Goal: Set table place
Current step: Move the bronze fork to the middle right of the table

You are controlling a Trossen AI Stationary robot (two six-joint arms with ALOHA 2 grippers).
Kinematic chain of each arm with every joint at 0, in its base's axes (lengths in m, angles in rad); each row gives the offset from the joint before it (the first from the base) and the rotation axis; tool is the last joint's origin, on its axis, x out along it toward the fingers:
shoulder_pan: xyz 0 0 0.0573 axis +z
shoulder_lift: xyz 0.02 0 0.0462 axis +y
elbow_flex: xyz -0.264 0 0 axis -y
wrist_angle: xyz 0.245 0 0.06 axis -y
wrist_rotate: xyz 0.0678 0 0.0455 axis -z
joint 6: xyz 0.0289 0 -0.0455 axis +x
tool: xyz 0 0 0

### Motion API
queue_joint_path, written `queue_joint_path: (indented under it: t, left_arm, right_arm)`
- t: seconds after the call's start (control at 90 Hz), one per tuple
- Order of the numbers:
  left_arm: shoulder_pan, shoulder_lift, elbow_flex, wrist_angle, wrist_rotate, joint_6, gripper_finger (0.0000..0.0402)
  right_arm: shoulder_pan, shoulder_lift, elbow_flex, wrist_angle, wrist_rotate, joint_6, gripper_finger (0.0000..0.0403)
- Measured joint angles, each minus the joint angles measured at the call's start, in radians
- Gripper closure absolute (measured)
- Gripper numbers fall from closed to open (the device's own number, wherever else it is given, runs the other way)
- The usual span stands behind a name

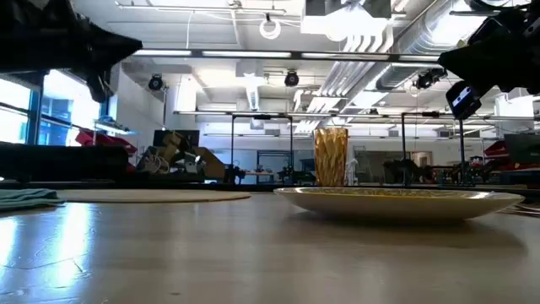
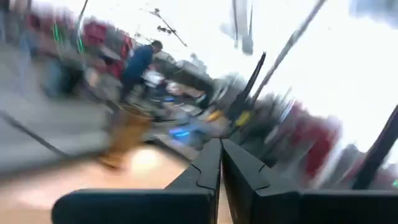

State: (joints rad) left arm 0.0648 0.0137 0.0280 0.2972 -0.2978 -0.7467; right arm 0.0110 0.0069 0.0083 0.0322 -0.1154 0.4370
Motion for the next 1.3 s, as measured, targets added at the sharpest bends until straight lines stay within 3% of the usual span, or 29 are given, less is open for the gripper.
queue_joint_path:
  t: [0.1, 0.289, 0.356, 0.489, 0.667, 0.778, 0.944, 1.056, 1.167, 1.3]
  left_arm:
    - [0.000, -0.001, 0.025, 0.013, -0.001, -0.227, 0.0402]
    - [0.000, -0.001, 0.034, 0.108, 0.028, -0.253, 0.0402]
    - [0.000, 0.014, 0.053, 0.062, 0.067, -0.247, 0.0402]
    - [-0.017, 0.122, 0.278, -0.340, 0.202, -0.186, 0.0402]
    - [-0.087, 0.431, 0.666, -0.965, 0.219, -0.092, 0.0402]
    - [-0.156, 0.623, 0.785, -1.181, 0.311, -0.251, 0.0402]
    - [-0.326, 0.843, 0.775, -1.192, 0.495, -0.560, 0.0401]
    - [-0.455, 0.964, 0.748, -1.195, 0.529, -0.810, 0.0393]
    - [-0.553, 1.060, 0.737, -1.192, 0.571, -0.961, 0.0365]
    - [-0.622, 1.154, 0.737, -1.212, 0.543, -1.088, 0.0312]
  right_arm:
    - [0.000, 0.000, 0.000, 0.000, 0.000, 0.000, 0.0402]
    - [0.000, 0.000, 0.000, 0.000, 0.000, 0.000, 0.0402]
    - [0.000, 0.000, 0.000, 0.000, 0.000, 0.000, 0.0402]
    - [0.000, -0.001, 0.000, 0.000, 0.000, 0.000, 0.0402]
    - [0.000, -0.001, 0.000, 0.000, 0.000, 0.000, 0.0402]
    - [0.000, -0.001, 0.000, 0.000, 0.000, 0.000, 0.0402]
    - [0.000, -0.001, 0.000, 0.000, 0.000, 0.000, 0.0402]
    - [0.000, -0.001, 0.000, 0.000, 0.000, 0.000, 0.0402]
    - [0.000, -0.001, 0.000, 0.000, 0.000, 0.000, 0.0402]
    - [0.000, -0.001, 0.000, 0.000, 0.000, 0.000, 0.0402]
